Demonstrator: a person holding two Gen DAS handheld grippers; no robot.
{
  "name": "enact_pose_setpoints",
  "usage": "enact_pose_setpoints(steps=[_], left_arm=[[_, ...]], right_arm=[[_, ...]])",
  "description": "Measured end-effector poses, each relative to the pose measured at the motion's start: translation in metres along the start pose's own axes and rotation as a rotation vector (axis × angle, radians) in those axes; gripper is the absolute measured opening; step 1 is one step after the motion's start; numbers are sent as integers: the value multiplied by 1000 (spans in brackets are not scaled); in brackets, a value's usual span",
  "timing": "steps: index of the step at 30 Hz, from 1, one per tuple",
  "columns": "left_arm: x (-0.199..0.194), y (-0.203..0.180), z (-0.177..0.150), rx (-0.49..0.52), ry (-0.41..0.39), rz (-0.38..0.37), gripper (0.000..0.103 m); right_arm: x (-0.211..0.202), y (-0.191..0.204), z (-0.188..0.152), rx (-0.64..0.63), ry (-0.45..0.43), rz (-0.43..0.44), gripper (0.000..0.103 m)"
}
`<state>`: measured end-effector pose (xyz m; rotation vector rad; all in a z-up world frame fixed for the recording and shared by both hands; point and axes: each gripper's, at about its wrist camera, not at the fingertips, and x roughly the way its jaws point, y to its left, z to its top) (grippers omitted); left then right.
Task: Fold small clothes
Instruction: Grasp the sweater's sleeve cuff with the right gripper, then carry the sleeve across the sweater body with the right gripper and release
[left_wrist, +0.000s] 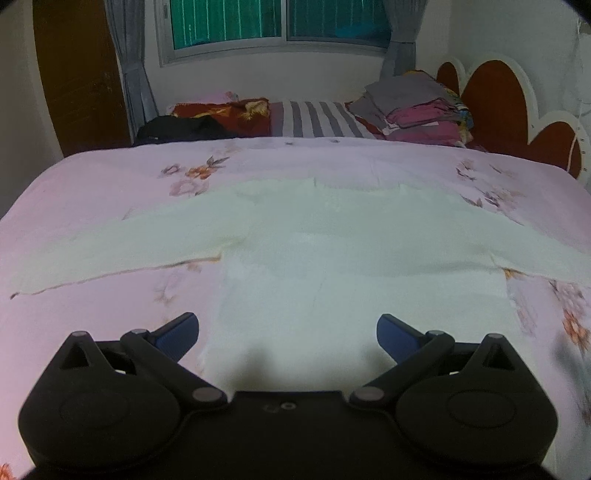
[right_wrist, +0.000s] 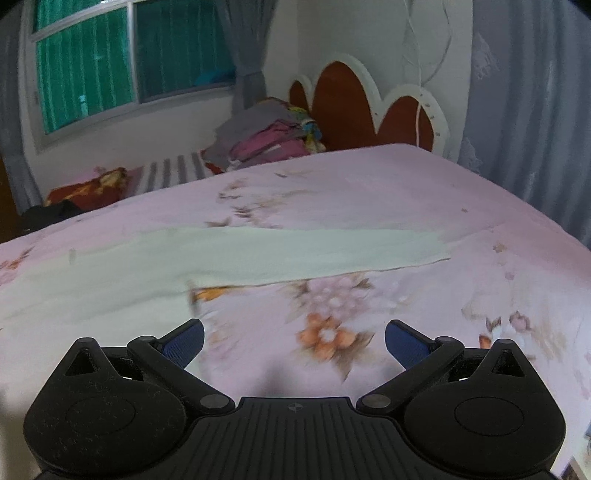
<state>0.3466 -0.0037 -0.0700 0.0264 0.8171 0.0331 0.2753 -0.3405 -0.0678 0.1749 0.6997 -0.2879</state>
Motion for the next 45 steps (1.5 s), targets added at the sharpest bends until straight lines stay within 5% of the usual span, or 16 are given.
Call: enact_pose_setpoints(steps=[13,15,23,25,26,27,28,32,38,45], left_arm=[[78,-60,37,16,48,62,101],[84,-63,37,6,63,70,101],[96,-70,39,32,79,110,100],[99,-69,40,28,89,116,100],[100,-69,40,26,94,115,100],[101,-68,40,21,99,113,100],[101,-67,40,17,105,108,98],[99,-60,40,2,106,57,91],[95,-47,43,3,87,32,90],[90,-9,44,-20,64,17,93]], right_arm=[[136,-127,49,167,92,-112,102],[154,-145,52,184,113,-143,65],[199,-191,54,319,166,-154,64],[205,-192,58,322,152,-150,64],[207,-193,59,330,142,-143,56],[210,-192,61,328,135,-136,34],[213,-192,62,323,134,-132,24],[214,-193,65,340,121,-104,6],[190,-168,80,301,35,-26,6],[155,-73,106,174,-32,148,6]])
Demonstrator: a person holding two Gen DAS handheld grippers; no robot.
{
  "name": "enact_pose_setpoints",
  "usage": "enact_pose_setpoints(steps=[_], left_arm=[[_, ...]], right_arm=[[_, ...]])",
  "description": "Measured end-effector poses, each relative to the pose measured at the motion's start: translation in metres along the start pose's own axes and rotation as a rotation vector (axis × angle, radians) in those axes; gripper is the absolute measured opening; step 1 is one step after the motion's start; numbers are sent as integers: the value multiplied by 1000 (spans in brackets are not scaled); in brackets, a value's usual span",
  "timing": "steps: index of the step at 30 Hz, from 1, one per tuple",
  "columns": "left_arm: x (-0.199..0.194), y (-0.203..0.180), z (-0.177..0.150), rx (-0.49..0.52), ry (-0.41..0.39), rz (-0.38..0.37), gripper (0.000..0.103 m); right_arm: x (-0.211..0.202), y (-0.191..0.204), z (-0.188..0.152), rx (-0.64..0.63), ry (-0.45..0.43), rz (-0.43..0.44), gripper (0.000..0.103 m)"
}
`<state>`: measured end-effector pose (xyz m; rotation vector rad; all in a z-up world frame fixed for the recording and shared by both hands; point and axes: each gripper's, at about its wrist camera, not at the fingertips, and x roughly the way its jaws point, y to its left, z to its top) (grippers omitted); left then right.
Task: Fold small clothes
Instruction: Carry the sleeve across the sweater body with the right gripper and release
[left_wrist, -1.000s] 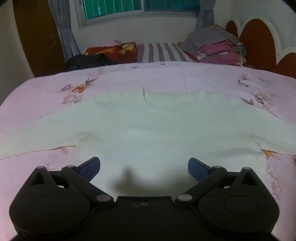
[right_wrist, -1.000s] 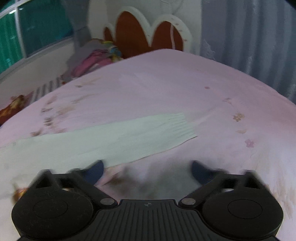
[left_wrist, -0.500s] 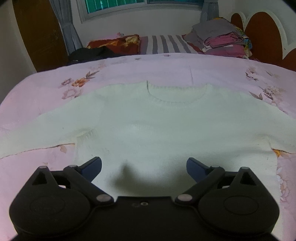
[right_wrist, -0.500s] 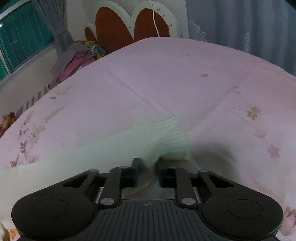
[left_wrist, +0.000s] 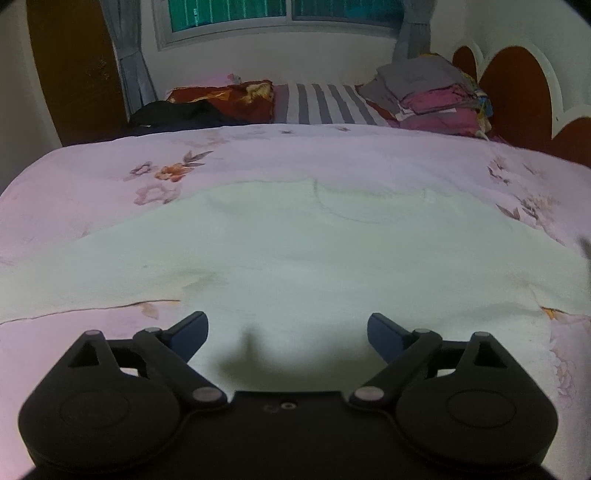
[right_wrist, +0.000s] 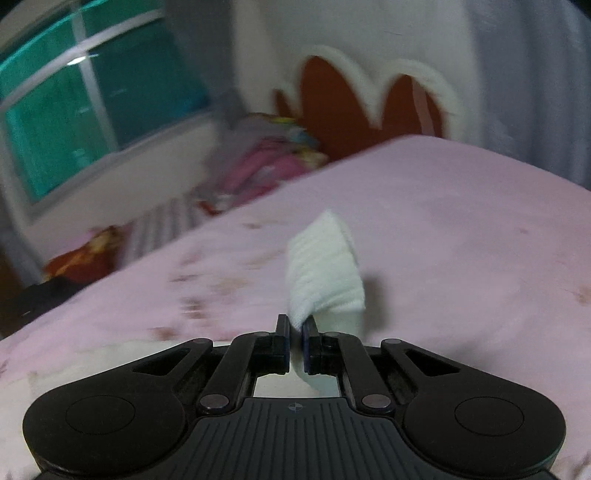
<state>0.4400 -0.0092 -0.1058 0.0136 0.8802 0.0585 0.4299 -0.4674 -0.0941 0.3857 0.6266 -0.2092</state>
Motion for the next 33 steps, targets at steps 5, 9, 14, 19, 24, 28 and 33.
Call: enact_pose_setpoints(steps=[5,9,14,19,24,28,33], left_arm=[[-1,42,-2,-35,-1,-8,94],[-3,76,-4,-62,-6,5,94],[1,107,-3,-89,18,-12,92],[4,120,-2,-106,9,-35,92],[13,109,3,-133,16,-106,92],[32,85,8,-127,63,-207,87],[70,52,17,-154,128,-286,71]], right_arm=[[4,104,-18,-101,27,146,6],[15,189,-50,-159,80,254,6],[33,276,-108,-235,195,361,6],[44,317,-152,-299,267,393,7],[33,322,-161,-356,220,421,79],[16,305,-150,-369,156,376,79],[10,258,-143,-387,123,217,79]])
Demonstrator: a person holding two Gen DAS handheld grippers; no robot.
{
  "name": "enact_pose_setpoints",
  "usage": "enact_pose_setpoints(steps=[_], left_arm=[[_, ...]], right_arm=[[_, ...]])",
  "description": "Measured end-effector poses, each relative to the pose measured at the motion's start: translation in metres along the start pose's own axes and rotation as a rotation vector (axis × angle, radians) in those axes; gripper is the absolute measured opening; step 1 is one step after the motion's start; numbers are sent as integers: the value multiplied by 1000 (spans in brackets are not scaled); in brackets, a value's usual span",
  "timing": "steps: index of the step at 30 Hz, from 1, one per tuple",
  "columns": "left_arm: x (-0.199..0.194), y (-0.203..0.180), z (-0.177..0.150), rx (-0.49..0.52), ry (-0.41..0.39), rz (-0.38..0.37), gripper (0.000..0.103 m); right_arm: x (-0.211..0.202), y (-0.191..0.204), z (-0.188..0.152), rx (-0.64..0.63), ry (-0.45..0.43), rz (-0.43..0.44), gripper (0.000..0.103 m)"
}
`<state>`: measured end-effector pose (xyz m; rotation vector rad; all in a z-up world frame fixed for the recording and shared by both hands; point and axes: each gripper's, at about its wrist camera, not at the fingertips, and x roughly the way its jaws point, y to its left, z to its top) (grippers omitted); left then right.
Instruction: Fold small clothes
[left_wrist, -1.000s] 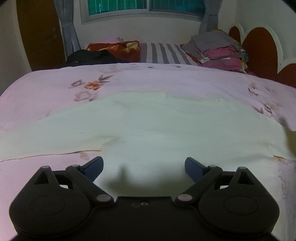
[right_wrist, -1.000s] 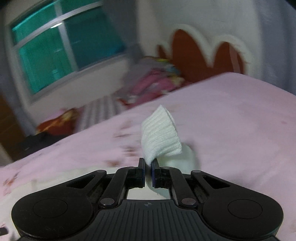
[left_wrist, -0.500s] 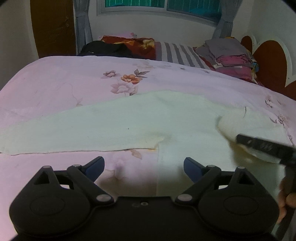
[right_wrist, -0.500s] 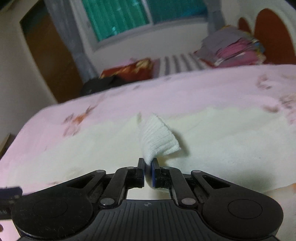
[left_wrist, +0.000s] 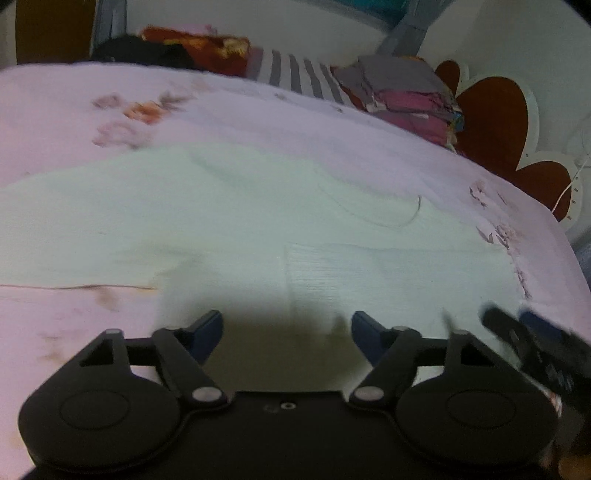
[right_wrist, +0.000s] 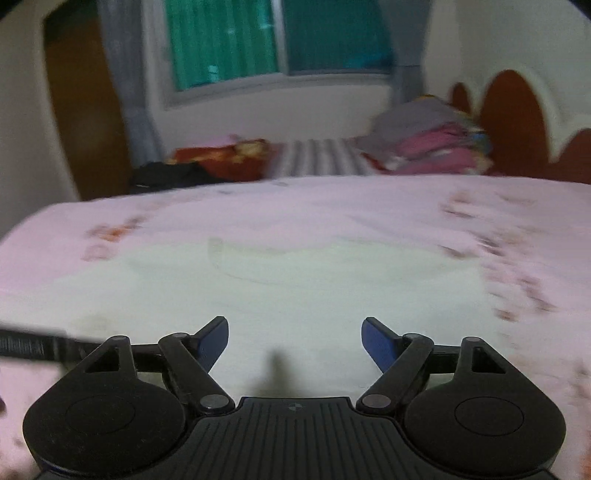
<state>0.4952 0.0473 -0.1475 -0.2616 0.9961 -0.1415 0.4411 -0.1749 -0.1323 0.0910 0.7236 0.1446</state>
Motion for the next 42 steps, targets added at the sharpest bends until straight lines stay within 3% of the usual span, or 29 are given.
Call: enact_pose_setpoints(steps=[4,7,8,10,14,17,25,27,28,29,31,34,39,42], left_arm=[[27,-13,0,18,9,18,56],[33,-21,-1,47,-17,44,33],[31,-23,-3,49,-31,38,16],[32,-24,-3,39,-46,19,9],[19,-23,5,3,-92,-16,7],[-4,-21,22,-29,-151,-69,7],[-42,-4,53,-41,-284,-55,7],[-41,7,53,-65,-283,-37,7],[-40,12,53,-75,-279,-30,7],[-39,15,54,-79,-278,-22,7],[-34,22,52,-75,-277,15,7],[-20,38,46,-102,-243,44,7],[8,44,32,-80,-149,72,7],[16,45,25,-40,-136,133,23]], right_arm=[[-10,-45,-19,47,40,-91,79],[-18,-75,-30,94,60,-139,79],[-20,-84,-33,111,65,-150,79],[-21,-97,-36,137,72,-168,79],[-28,-108,-44,162,82,-188,79],[-20,-109,-44,164,99,-193,56],[-2,-115,-38,218,94,-194,55],[2,-112,-32,211,87,-190,50],[3,-111,-29,213,82,-180,42],[6,-110,-27,211,85,-170,28],[12,-108,-24,209,100,-160,24],[12,-111,-26,223,101,-155,10],[6,-120,-32,273,92,-232,0],[-1,-128,-34,277,90,-267,0]])
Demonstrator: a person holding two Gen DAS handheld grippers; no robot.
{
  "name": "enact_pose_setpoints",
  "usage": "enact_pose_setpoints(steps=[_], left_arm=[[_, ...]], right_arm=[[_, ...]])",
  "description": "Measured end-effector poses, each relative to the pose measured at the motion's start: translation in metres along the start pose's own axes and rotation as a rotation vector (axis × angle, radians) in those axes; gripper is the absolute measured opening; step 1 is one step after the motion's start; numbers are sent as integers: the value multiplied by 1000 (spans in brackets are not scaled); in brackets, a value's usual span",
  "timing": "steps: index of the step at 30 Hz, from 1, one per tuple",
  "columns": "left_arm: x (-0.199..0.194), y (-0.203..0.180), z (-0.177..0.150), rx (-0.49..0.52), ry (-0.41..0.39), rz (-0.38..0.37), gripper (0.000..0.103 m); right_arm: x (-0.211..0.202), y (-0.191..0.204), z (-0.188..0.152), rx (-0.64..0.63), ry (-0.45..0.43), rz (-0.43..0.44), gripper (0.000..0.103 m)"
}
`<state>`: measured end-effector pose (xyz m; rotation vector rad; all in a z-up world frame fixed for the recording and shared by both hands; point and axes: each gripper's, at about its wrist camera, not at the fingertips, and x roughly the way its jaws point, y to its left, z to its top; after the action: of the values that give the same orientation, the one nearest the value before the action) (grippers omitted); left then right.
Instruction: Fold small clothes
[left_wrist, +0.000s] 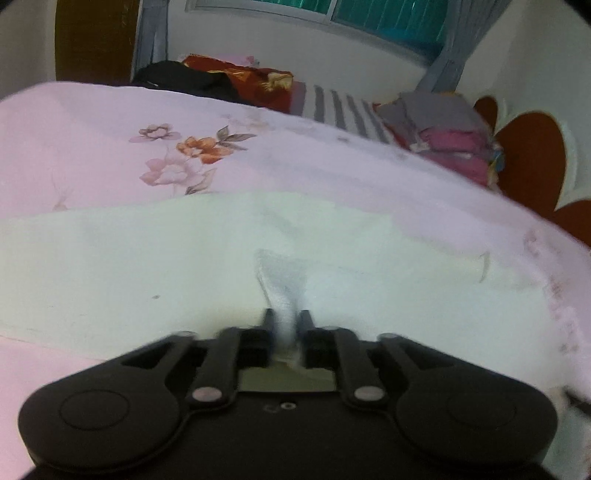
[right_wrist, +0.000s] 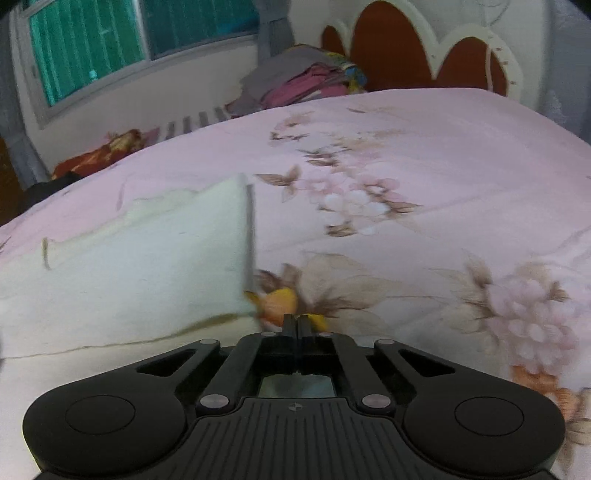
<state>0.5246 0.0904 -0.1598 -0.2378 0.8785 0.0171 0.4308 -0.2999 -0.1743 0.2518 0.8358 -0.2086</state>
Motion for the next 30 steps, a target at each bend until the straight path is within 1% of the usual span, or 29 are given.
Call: enact_pose_setpoints(steps=[2,3,4,5,6,7,8,9,10,11,12,14,16,18,19,21,22,23,24,25,28,30], left_arm=[[-4,3,-1,-2,-2,4,29],[-8,5,-3,1,-15,16,32],[-13,6,-4,7,-39,34,37],[-20,6,-5,13,-69,48,45],[-27,5,-5,16,-97,55,49],[-33,3,-4,19,-123,56,54],[-37,1,-3,27,-140,52,54],[-39,-3,-2,40,-146,40,54],[-39,-8,-1,59,-141,25,55],[-37,-14,-1,77,-131,14,55],[-35,-18,-2,86,-124,6,55],[-29,-27,-5,107,-110,-13,55],[-19,-34,-9,129,-92,-13,55],[-8,-36,-14,134,-63,-12,55],[-3,-36,-15,132,-54,-10,55],[3,-36,-18,134,-48,2,56],[2,-37,-20,134,-51,4,57],[2,-39,-21,137,-51,7,59],[1,-40,-21,142,-49,9,59],[0,-41,-20,145,-45,10,60],[-5,-38,-18,132,-50,-4,61],[-7,-35,-17,115,-58,-6,61]], right_arm=[[-12,-5,3,2,-31,20,0],[-15,-6,5,3,-31,38,2],[-18,-6,8,3,-28,67,7],[-19,-6,12,-5,-32,87,32],[-19,-4,16,-11,-39,91,71],[-17,-3,20,-9,-52,89,80],[-16,-2,23,-4,-68,101,80],[-13,1,27,-6,-65,111,75],[-8,4,31,-7,-58,123,65],[-1,7,34,-8,-37,137,48],[8,11,37,-11,-5,144,45],[24,17,37,-6,62,151,45],[27,19,33,-15,74,149,43],[25,21,29,-45,71,156,13],[22,20,28,-44,76,168,13],[19,23,26,-82,66,158,10],[19,24,24,-103,53,141,10],[20,23,22,-125,32,103,10],[23,20,21,-118,27,94,10],[24,18,22,-96,33,103,10],[18,19,26,-99,13,93,8],[16,15,34,-71,6,119,9]])
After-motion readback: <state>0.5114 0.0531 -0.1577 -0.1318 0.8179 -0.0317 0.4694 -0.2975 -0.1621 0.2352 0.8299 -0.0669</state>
